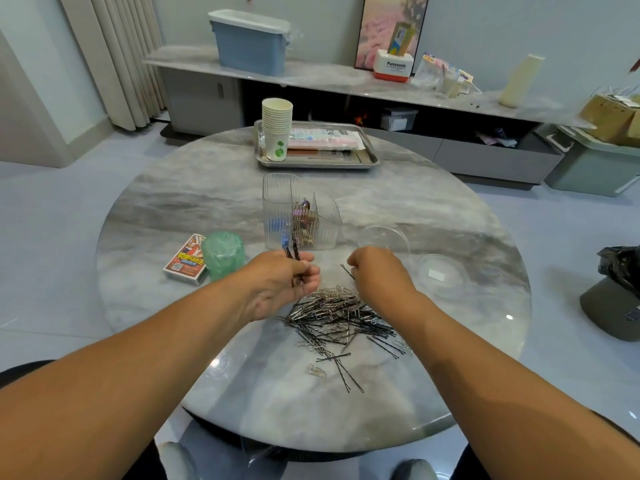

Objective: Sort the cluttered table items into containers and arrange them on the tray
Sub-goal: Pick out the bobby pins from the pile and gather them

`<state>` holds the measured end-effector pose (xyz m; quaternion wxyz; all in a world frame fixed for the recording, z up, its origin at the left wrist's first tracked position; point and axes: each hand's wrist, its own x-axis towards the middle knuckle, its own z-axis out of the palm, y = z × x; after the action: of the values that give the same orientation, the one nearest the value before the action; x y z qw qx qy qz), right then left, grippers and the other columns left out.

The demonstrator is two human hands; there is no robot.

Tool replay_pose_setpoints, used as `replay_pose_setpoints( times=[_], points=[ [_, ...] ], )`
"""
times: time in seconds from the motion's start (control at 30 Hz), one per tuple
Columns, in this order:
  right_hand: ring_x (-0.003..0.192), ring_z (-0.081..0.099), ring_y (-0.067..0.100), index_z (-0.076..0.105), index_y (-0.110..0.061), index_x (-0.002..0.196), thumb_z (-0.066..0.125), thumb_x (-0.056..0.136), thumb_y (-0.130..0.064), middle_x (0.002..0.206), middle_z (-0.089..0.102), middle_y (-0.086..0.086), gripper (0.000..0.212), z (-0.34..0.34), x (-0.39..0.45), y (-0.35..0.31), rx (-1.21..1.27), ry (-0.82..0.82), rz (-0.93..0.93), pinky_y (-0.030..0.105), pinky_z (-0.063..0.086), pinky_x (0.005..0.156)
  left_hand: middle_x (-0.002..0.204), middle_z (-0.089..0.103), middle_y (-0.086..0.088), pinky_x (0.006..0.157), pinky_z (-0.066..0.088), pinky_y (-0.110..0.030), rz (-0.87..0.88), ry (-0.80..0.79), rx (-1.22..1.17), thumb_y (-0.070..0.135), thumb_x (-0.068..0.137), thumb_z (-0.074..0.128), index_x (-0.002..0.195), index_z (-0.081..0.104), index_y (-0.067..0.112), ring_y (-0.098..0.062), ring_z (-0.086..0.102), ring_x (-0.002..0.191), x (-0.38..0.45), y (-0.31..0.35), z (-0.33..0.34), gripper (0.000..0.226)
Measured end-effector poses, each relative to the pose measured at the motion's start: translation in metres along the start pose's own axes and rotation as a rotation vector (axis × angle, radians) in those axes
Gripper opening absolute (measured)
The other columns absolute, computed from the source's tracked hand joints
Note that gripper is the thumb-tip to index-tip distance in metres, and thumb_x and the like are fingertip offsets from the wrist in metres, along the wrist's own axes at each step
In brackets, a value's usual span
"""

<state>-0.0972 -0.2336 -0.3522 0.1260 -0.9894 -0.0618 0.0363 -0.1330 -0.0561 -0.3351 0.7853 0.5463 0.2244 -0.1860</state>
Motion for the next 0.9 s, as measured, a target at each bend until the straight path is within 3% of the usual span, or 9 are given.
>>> replay_pose_setpoints(
  times=[0.07, 0.13, 0.3, 0.5, 0.6, 0.77, 0.9],
  points=[
    [0.062, 0.054, 0.027, 0.057, -0.010, 0.070, 0.061, 0.088, 0.003, 0.072, 0.058, 0.007, 0.023, 0.006, 0.004, -0.002, -0.142, -0.002, -0.012, 0.029, 0.038, 0.051, 0.092, 0.067, -0.015, 0.081, 0.059, -0.032, -0.041, 0.004, -0.023, 0.011, 0.104, 0.053, 0.115, 0.062, 0.000, -0.025, 0.065, 0.087, 0.001, 0.002, -0.001, 0.017],
    [0.054, 0.043, 0.021, 0.043, -0.015, 0.061, 0.063, 0.088, 0.002, 0.064, 0.045, 0.003, 0.037, 0.008, 0.010, -0.004, -0.177, -0.044, 0.001, 0.029, 0.035, 0.053, 0.092, 0.067, -0.015, 0.081, 0.057, -0.033, -0.077, -0.005, -0.063, 0.027, 0.107, 0.049, 0.108, 0.062, 0.004, -0.025, 0.065, 0.088, 0.003, 0.004, 0.000, 0.027],
    [0.062, 0.049, 0.022, 0.044, -0.012, 0.065, 0.060, 0.091, 0.002, 0.065, 0.044, 0.003, 0.034, -0.001, 0.027, -0.010, -0.265, -0.184, 0.029, 0.031, 0.043, 0.064, 0.106, 0.069, -0.022, 0.085, 0.058, -0.040, -0.105, -0.019, -0.103, 0.053, 0.105, 0.038, 0.111, 0.064, -0.001, -0.034, 0.068, 0.102, 0.010, 0.009, 0.001, 0.061],
    [0.078, 0.058, 0.025, 0.051, -0.011, 0.080, 0.059, 0.095, -0.007, 0.075, 0.052, 0.003, 0.018, -0.012, 0.019, -0.011, -0.401, -0.326, -0.074, 0.031, 0.046, 0.066, 0.116, 0.067, -0.027, 0.087, 0.059, -0.044, -0.148, -0.056, -0.044, 0.061, 0.102, 0.036, 0.121, 0.060, -0.003, -0.038, 0.068, 0.106, 0.012, 0.007, -0.001, 0.071],
    [0.076, 0.059, 0.030, 0.052, -0.009, 0.074, 0.056, 0.096, -0.011, 0.075, 0.057, 0.006, 0.023, -0.024, 0.010, -0.011, -0.279, -0.356, -0.055, 0.032, 0.049, 0.063, 0.116, 0.068, -0.027, 0.085, 0.060, -0.044, -0.170, -0.072, -0.045, 0.064, 0.101, 0.036, 0.121, 0.060, -0.003, -0.038, 0.069, 0.106, 0.013, 0.004, -0.003, 0.074],
    [0.092, 0.073, 0.038, 0.060, -0.004, 0.077, 0.057, 0.095, -0.010, 0.096, 0.072, 0.027, 0.019, -0.043, 0.002, -0.012, 0.169, -0.361, 0.026, 0.051, 0.058, 0.080, 0.113, 0.069, -0.026, 0.076, 0.063, -0.042, -0.170, -0.076, -0.031, 0.064, 0.100, 0.036, 0.121, 0.060, -0.002, -0.037, 0.071, 0.103, 0.013, 0.001, -0.001, 0.074],
    [0.092, 0.073, 0.035, 0.071, 0.002, 0.088, 0.065, 0.098, -0.019, 0.096, 0.074, 0.018, 0.025, -0.035, 0.005, -0.004, 0.162, -0.238, 0.114, 0.051, 0.059, 0.086, 0.111, 0.069, -0.026, 0.071, 0.063, -0.041, -0.146, -0.022, -0.037, 0.059, 0.102, 0.039, 0.119, 0.060, -0.002, -0.036, 0.071, 0.098, 0.012, 0.000, 0.002, 0.067]
  ],
)
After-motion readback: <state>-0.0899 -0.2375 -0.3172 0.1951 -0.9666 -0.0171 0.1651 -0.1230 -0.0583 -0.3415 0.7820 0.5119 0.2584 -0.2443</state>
